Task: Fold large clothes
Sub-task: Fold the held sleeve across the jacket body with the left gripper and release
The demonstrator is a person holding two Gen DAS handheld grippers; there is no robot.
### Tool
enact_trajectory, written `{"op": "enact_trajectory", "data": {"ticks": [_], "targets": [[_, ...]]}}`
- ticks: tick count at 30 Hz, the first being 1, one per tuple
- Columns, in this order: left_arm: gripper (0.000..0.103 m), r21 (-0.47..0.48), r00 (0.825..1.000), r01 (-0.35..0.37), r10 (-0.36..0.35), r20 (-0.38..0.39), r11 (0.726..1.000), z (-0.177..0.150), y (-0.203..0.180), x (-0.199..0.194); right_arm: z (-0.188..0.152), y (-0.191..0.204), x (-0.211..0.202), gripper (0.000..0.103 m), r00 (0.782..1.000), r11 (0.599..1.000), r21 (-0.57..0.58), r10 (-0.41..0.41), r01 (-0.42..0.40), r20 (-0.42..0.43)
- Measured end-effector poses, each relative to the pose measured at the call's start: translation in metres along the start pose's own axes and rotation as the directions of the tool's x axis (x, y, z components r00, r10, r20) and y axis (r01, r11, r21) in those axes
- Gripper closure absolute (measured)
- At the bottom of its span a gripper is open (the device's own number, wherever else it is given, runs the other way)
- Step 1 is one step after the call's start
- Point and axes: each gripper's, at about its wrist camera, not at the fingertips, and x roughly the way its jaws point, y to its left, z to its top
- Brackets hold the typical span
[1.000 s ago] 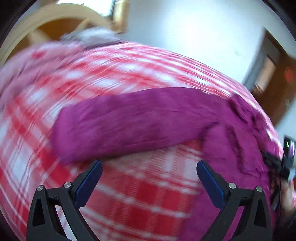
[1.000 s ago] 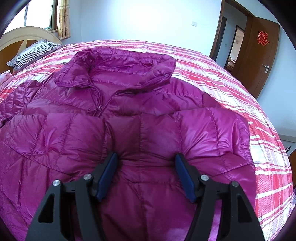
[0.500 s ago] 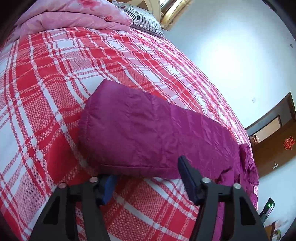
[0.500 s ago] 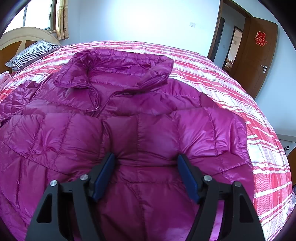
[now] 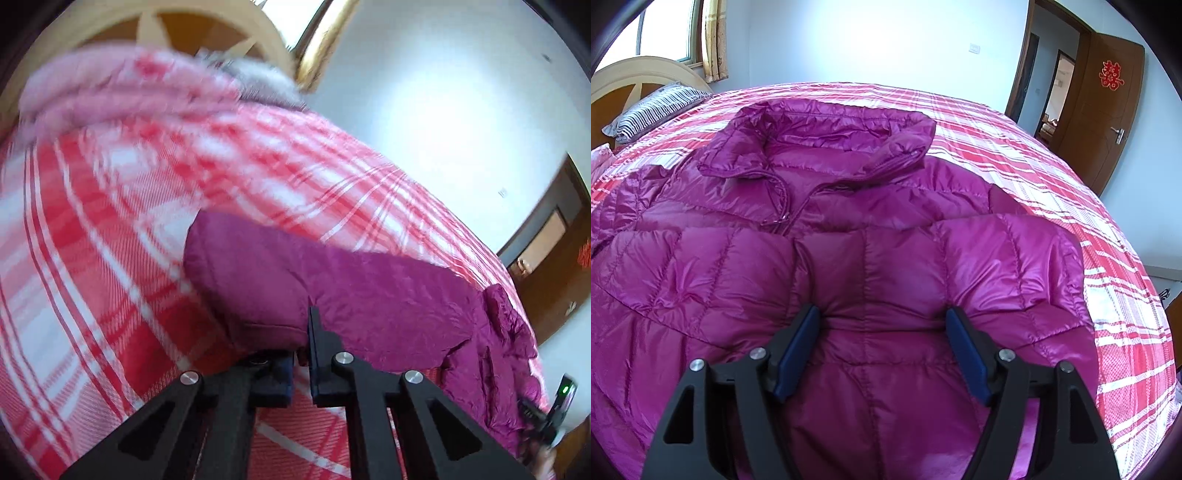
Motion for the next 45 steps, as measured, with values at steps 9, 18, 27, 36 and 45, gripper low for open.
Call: {"op": "enact_trajectory", "data": {"ticks": [9, 18, 27, 36, 45], "targets": [[0.098, 0.253, 0.971, 0.042, -0.099, 0.217, 0.967, 0.032, -0.086, -0.06, 0.008, -0.021, -0.068, 0.026, 0.979, 0.989, 0.063, 0.121, -0.133, 0.165], [0.098, 0.504, 0.931, 0.148, -0.292, 0.219, 0.851, 0.003, -0.205, -0.08, -0.004, -0.043, -0.113, 0.021, 0.95, 0.968, 0.117, 0.189, -0.223, 0.249], [0.098, 0.669, 0.929, 0.228, -0.363, 0.067, 0.708, -0.074, -0.299, -0.048, -0.035, -0.074, -0.112, 0.021, 0.963, 0.963, 0.181, 0.157, -0.198, 0.218], [0.098, 0.771, 0.955, 0.227, -0.292, -0.056, 0.595, -0.144, -0.341, -0.014, -0.06, -0.093, -0.101, 0.021, 0.974, 0.958, 0.228, 0.136, -0.176, 0.179], [0.091, 0.808, 0.947, 0.316, -0.225, -0.232, 0.497, -0.157, -0.322, -0.037, -0.065, -0.096, -0.097, 0.021, 0.978, 0.957, 0.238, 0.13, -0.167, 0.162]]}}
